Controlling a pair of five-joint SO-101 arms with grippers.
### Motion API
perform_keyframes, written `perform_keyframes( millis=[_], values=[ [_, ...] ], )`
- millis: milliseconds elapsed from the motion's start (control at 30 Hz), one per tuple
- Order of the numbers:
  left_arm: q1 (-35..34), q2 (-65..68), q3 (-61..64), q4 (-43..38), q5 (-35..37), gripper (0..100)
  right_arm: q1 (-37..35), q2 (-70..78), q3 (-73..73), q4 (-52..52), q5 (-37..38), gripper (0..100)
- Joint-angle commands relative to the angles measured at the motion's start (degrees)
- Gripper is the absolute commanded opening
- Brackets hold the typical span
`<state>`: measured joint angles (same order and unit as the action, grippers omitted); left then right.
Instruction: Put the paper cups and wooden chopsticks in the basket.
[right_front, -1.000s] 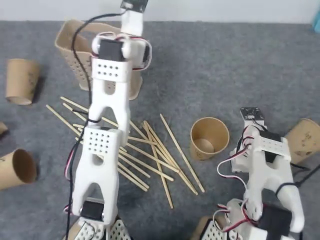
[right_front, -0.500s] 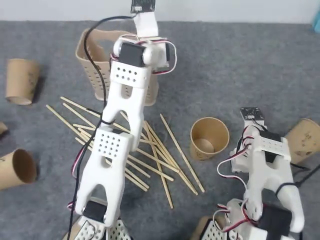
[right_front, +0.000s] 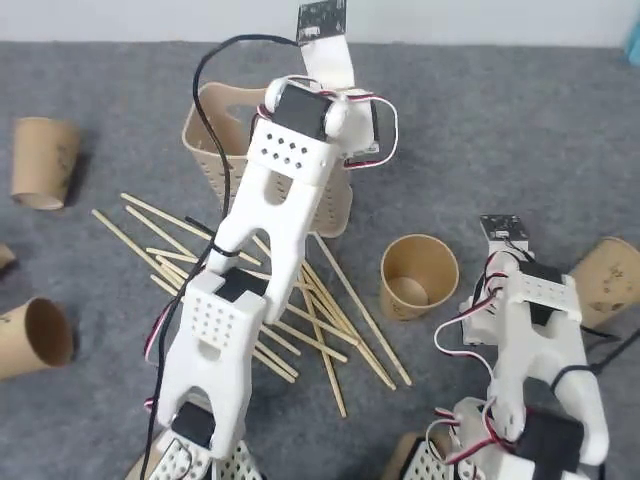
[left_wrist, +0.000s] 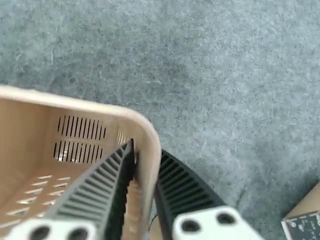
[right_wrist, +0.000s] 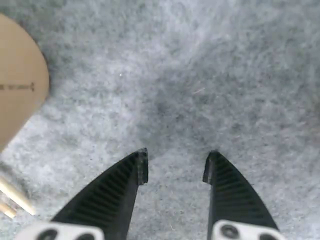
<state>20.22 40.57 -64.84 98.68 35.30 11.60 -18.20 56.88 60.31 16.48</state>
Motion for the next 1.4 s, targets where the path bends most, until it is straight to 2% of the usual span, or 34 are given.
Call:
perform_keyframes(
  millis=[0,267,500,567,633,767,833,1033,1100,1200,1367],
  values=[
    [1.23,-4.48,0.13,-2.29,3.96,1,-0.57,-2.07,-0.35,-1.01,-0.26,18.4],
    [6.33,-4.48,0.13,-6.77,5.45,1,-0.57,-2.07,-0.35,-1.01,-0.18,18.4],
    [6.07,-4.48,0.22,-6.86,6.42,1,-0.57,-2.07,-0.35,-1.01,-0.18,18.4],
    [6.07,-4.75,0.13,-6.86,2.9,3,-0.57,-2.07,-0.35,-1.01,-0.18,18.4],
    [6.15,-4.92,0.13,-7.12,-0.79,10,-0.57,-2.07,-0.35,-1.19,-0.18,18.4],
    [5.36,-5.01,0.04,-7.38,-1.49,28,-0.57,-2.07,-0.35,-1.19,-0.18,18.4],
    [4.31,-5.1,-0.57,-7.12,-1.58,32,-0.57,-2.07,-0.35,-1.19,-0.18,18.4],
    [1.58,-8.0,-13.14,2.29,-7.82,32,-0.57,-2.07,-0.35,-1.27,-0.18,18.4],
    [0.44,-10.02,-15.52,2.11,-11.52,32,-0.57,-2.07,-0.35,-1.27,-0.18,18.4],
    [-2.11,-14.77,-15.16,2.11,-16.53,32,-0.57,-2.07,-0.35,-1.27,-0.18,18.4],
    [-8.0,-26.2,-6.37,2.11,-18.9,32,-0.48,-2.07,-0.35,-1.27,-0.18,18.4]
  ],
)
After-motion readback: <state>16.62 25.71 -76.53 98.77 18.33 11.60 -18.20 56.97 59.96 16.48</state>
